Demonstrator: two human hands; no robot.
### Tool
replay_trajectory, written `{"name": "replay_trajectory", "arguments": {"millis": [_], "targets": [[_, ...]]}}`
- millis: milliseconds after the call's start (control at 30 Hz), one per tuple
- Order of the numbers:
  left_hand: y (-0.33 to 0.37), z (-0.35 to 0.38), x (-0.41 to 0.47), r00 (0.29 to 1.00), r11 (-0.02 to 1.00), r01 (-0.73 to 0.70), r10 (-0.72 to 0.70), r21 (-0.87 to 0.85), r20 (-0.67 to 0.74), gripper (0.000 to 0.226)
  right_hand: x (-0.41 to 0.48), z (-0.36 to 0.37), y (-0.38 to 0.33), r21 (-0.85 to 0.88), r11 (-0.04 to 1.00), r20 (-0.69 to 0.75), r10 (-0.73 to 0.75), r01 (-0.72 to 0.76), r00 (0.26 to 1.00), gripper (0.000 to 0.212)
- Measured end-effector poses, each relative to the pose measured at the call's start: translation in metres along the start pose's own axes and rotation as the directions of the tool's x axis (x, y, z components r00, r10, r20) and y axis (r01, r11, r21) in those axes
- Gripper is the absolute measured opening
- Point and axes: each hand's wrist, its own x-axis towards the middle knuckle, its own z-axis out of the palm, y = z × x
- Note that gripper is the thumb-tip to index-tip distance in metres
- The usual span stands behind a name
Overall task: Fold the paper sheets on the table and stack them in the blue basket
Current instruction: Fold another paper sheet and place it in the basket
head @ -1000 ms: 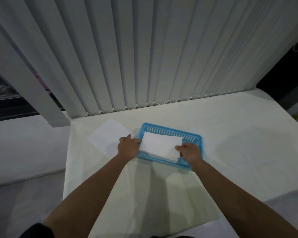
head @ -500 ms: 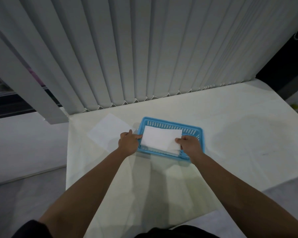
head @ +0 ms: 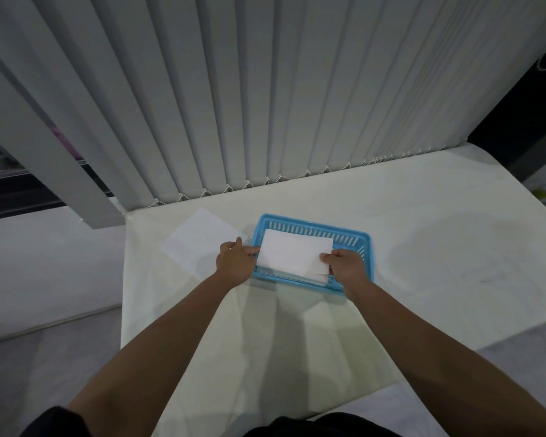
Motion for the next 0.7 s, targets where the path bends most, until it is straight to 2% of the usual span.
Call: {"name": "replay_trajectory", "arguments": {"millis": [233, 400, 533, 700], "targets": [[0.001, 0.003, 0.002, 0.999, 1.0, 0.006, -0.008, -0.028, -0.047, 0.047, -0.013, -0.014, 0.003, -0.207, 0.976, -0.129, -0.097, 0.069, 0.987, 0.043], [0.001, 0.005, 0.002, 0.997, 0.999, 0.027, -0.031, -0.047, -0.075, 0.045, -0.015, -0.018, 0.006, -0.232, 0.973, -0.088, -0.045, 0.024, 0.995, 0.021], [0.001, 0.008, 0.004, 0.995, 0.998, 0.028, -0.034, -0.064, -0.09, 0.041, -0.017, -0.014, 0.007, -0.194, 0.981, -0.07, -0.045, 0.031, 0.997, 0.017], [0.0, 0.01, 0.003, 0.993, 1.0, 0.004, -0.007, -0.031, -0.116, 0.04, -0.017, -0.017, 0.009, -0.248, 0.967, -0.086, -0.081, 0.058, 0.993, 0.019]]}}
